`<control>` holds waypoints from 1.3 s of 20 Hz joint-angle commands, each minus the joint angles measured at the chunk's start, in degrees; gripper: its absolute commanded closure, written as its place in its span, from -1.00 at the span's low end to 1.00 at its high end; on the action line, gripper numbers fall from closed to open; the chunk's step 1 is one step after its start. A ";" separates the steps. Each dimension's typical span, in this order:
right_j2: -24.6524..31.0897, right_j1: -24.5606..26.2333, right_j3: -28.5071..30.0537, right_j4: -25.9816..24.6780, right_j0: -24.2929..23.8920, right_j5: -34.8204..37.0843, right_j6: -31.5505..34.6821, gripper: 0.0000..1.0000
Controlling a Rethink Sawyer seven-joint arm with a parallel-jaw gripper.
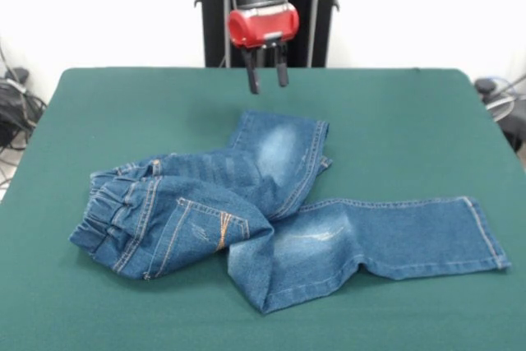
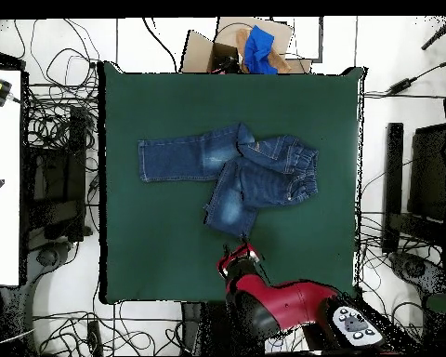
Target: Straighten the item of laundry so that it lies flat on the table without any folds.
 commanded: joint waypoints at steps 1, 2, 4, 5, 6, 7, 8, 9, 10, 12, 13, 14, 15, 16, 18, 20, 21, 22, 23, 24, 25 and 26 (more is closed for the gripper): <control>7.57 6.09 -5.19 -3.96 -0.88 -2.66 10.35 -1.00; 8.06 7.46 -6.07 -4.74 -1.31 -2.33 10.26 -1.00; 8.92 11.25 -8.57 -6.39 -1.76 -2.18 9.99 -1.00; 9.25 13.40 -9.97 -7.25 -1.99 -2.57 9.93 -1.00; 9.62 15.18 -11.23 -8.07 -2.27 -2.90 10.00 -1.00; 9.72 16.58 -12.16 -8.65 -2.36 -3.71 10.10 -1.00; 10.08 17.84 -13.17 -9.38 -2.61 -3.87 10.28 -1.00; 10.21 18.96 -13.96 -9.96 -2.70 -4.41 10.37 -1.00; 10.46 19.90 -14.73 -10.57 -2.92 -4.68 10.52 -1.00; 11.16 21.53 -16.04 -12.00 -3.62 -4.85 11.04 -1.00; 11.43 22.14 -16.61 -12.59 -3.84 -4.78 11.21 -1.00; 11.74 22.57 -17.06 -13.29 -4.28 -4.78 11.42 -1.00; 12.05 23.00 -17.51 -13.98 -4.72 -4.78 11.63 -1.00; 12.93 23.45 -18.05 -15.17 -5.48 -4.04 12.11 -1.00; 14.10 24.13 -18.54 -17.24 -6.75 -3.23 12.90 -1.00; 15.16 24.51 -18.76 -18.32 -7.72 -2.45 13.49 -1.00; 15.32 24.45 -18.52 -18.31 -7.99 -2.54 13.56 -1.00; 15.67 24.52 -18.45 -18.59 -8.41 -2.31 13.86 -1.00; 15.72 24.67 -18.42 -18.60 -8.62 -2.45 13.97 -1.00; 15.91 24.67 -18.34 -18.64 -8.82 -2.34 14.04 -1.00; 16.41 24.82 -18.38 -19.03 -9.25 -1.84 14.28 -1.00; 16.90 24.90 -18.37 -19.34 -9.63 -1.34 14.40 -1.00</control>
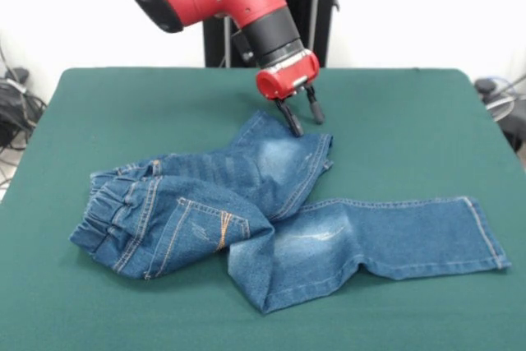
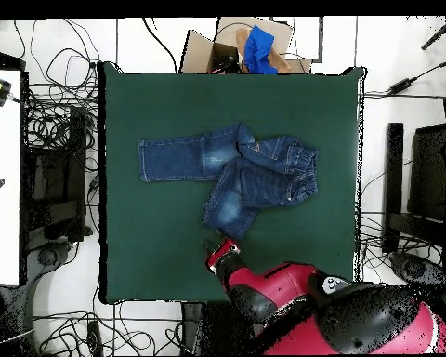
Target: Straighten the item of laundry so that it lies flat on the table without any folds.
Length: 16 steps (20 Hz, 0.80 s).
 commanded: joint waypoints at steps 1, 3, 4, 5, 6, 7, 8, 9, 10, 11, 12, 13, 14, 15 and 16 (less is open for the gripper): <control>7.82 4.69 -8.51 -3.67 -1.17 3.18 14.22 -1.00; 8.02 4.56 -8.25 -3.35 -1.36 3.55 13.85 -1.00; 8.12 4.50 -8.12 -3.19 -1.46 3.73 13.67 -1.00; 7.95 3.64 -7.37 -2.27 -1.20 3.79 13.30 -1.00; 7.92 2.86 -6.67 -1.56 -1.09 3.98 13.07 -1.00; 7.99 2.31 -6.18 -1.24 -1.11 4.13 12.97 -1.00; 8.11 2.06 -5.94 -1.17 -1.21 4.23 12.99 -1.00; 8.21 1.58 -5.64 -1.16 -1.29 4.01 12.96 -1.00; 8.29 0.85 -5.21 -1.04 -1.28 3.80 12.87 -1.00; 8.31 -1.77 -3.63 -0.66 -0.83 2.23 12.16 -1.00; 8.85 -6.01 -1.29 0.82 -0.25 3.75 11.81 -1.00; 10.11 -10.94 1.26 2.83 0.14 8.65 11.62 -1.00; 10.16 -16.41 3.42 5.38 1.54 12.45 10.52 -1.00; 9.52 -21.33 4.94 7.65 3.35 15.65 9.19 -1.00; 9.44 -25.08 6.01 9.08 4.47 17.76 8.24 -1.00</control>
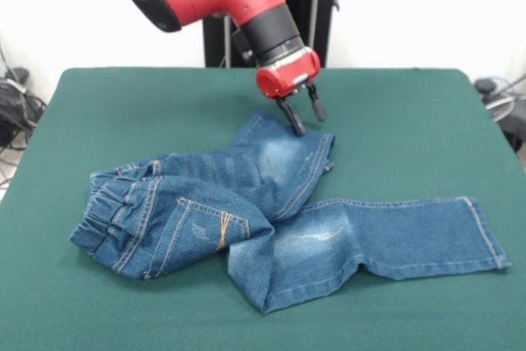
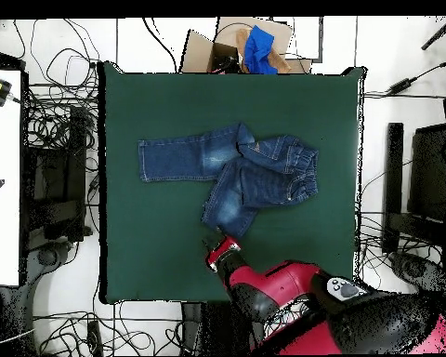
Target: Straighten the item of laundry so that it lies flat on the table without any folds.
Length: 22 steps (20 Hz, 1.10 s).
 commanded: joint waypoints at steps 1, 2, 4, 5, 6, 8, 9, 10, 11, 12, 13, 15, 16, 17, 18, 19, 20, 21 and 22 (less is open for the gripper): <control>6.34 -24.24 4.85 9.65 6.77 17.37 7.75 -1.00; 5.21 -27.31 5.32 11.13 8.44 18.70 7.14 -1.00; 1.53 -31.06 5.48 12.79 12.20 19.39 6.79 -1.00; -0.68 -32.17 4.95 13.35 14.42 19.74 6.71 -1.00; -2.36 -33.29 4.81 13.75 16.13 20.32 6.80 -1.00; -2.25 -35.03 4.69 14.47 17.20 23.10 6.77 -1.00; -0.49 -35.55 4.69 14.93 16.56 25.02 6.38 -1.00; 0.27 -35.49 4.64 15.15 16.26 25.75 6.39 -1.00; 1.88 -35.69 4.65 15.58 15.52 26.78 6.10 -1.00; 2.16 -35.27 4.56 15.88 15.34 26.95 6.39 -1.00; 2.46 -35.26 4.60 16.04 15.06 26.78 6.67 -1.00; 1.76 -33.77 4.68 16.16 14.41 24.67 8.34 -1.00; 1.69 -32.73 4.67 15.72 13.80 23.10 8.81 -1.00; 1.25 -31.00 4.20 15.16 13.33 21.54 9.14 -1.00; 0.72 -29.30 3.56 14.39 13.03 19.71 9.24 -1.00; 0.19 -27.60 2.92 13.62 12.74 17.88 9.34 -1.00; -0.52 -26.19 2.08 13.00 12.97 16.44 9.19 -1.00; -1.94 -24.65 1.00 12.14 13.51 14.56 8.68 -1.00; -2.79 -23.53 -0.36 11.53 14.37 14.17 7.84 -1.00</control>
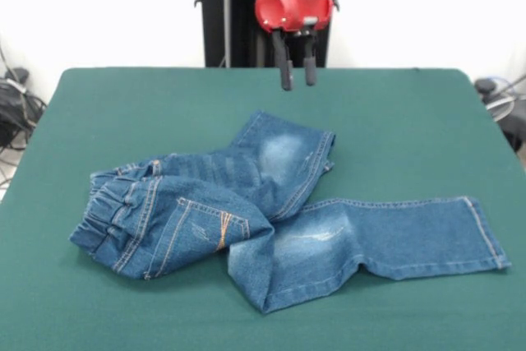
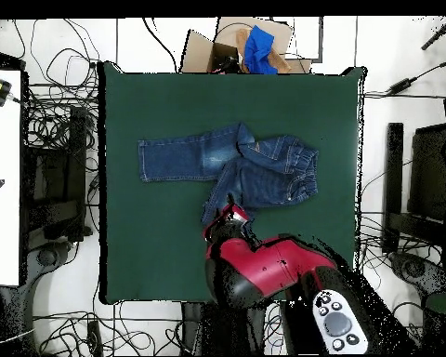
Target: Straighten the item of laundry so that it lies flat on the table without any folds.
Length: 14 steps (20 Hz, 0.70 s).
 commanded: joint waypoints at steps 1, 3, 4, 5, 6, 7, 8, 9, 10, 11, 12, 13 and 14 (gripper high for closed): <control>-2.98 10.57 -5.60 -3.24 0.69 -5.61 7.01 -1.00; -2.54 12.39 -7.33 -4.46 0.23 -4.75 5.70 -1.00; -2.21 13.61 -8.12 -5.06 -0.37 -4.56 5.23 -1.00; -1.66 14.32 -8.54 -5.52 -0.99 -4.04 4.91 -1.00; -1.57 15.48 -9.16 -5.92 -1.49 -3.83 4.78 -1.00; -1.50 16.73 -10.14 -6.26 -1.73 -3.32 4.58 -1.00; -1.74 18.09 -10.97 -6.39 -1.89 -2.48 4.48 -1.00; -2.01 19.75 -12.37 -6.60 -1.76 -1.30 4.16 -1.00; -1.82 21.01 -13.23 -6.52 -1.98 0.43 3.84 -1.00; -1.83 23.53 -15.04 -6.82 -2.34 1.62 3.35 -1.00; -2.15 24.82 -16.02 -6.72 -2.31 2.12 3.29 -1.00; -1.60 27.47 -17.89 -6.98 -3.11 3.31 2.65 -1.00; -1.23 28.55 -18.62 -7.16 -3.59 3.83 2.32 -1.00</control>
